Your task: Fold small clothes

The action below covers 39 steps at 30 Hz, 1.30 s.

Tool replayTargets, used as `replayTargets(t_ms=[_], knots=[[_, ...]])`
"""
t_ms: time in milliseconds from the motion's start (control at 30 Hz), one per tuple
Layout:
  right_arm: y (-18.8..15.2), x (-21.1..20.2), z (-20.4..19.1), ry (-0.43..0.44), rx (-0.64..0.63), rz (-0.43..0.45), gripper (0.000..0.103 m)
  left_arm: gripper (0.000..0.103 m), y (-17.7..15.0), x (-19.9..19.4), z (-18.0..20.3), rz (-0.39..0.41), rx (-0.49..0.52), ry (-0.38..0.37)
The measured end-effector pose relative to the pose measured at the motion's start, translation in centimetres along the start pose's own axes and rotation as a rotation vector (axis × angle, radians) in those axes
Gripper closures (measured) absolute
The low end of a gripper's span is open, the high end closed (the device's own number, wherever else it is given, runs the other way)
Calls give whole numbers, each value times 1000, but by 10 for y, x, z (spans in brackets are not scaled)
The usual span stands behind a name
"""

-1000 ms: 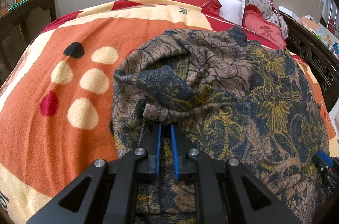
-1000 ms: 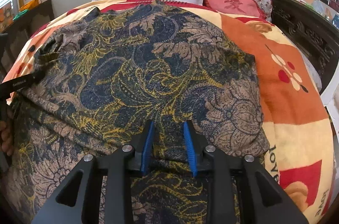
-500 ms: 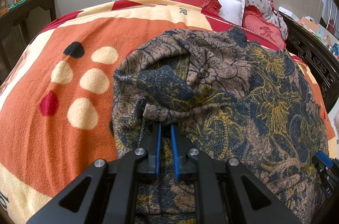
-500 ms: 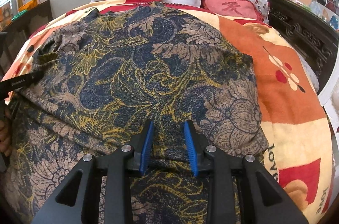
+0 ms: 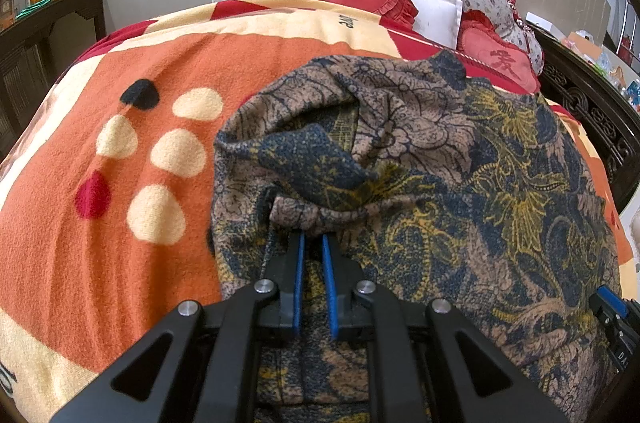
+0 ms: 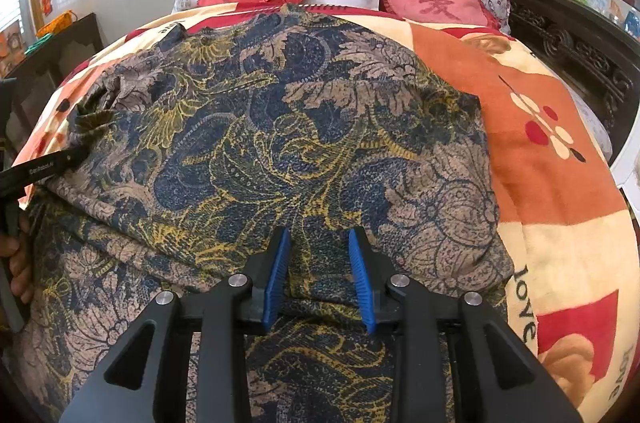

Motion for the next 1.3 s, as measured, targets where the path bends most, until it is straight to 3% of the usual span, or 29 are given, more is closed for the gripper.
replayTargets(t_ms=[500, 633, 733, 867, 900, 1000, 1133, 1300], knots=[[1, 3, 3, 37, 36, -15, 56, 93, 0, -1, 1, -2, 8, 12], [6, -9, 5, 5, -32, -100, 56, 93, 1, -2, 0, -2, 0, -8], [7, -60, 21, 15, -56, -71, 56, 79, 3, -12, 2, -59, -2, -88], [-21, -138, 63, 21, -86, -17, 53, 36, 2, -68, -2, -76, 34, -161], [-32, -150, 73, 19, -90, -15, 51, 31, -1, -82, -5, -71, 60, -164], [-78, -180, 100, 12, -98, -26, 46, 31, -25, -124, -25, -118, 139, -148], [-135, -194, 111, -7, -74, -41, 46, 31, -88, -160, -53, -253, 86, -208], [-165, -202, 88, 42, -37, 5, 46, 31, -169, -196, -53, -350, 30, -287]])
Point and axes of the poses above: each gripper's, at about its wrist camera, not at the fingertips, and x roughly the way its jaws point, z to its right, y to its top, the point moved 6 cm from there along x, roughly the way its jaws point, and after that the axes turned 12 degrees about -y, right-handed, at the moved point
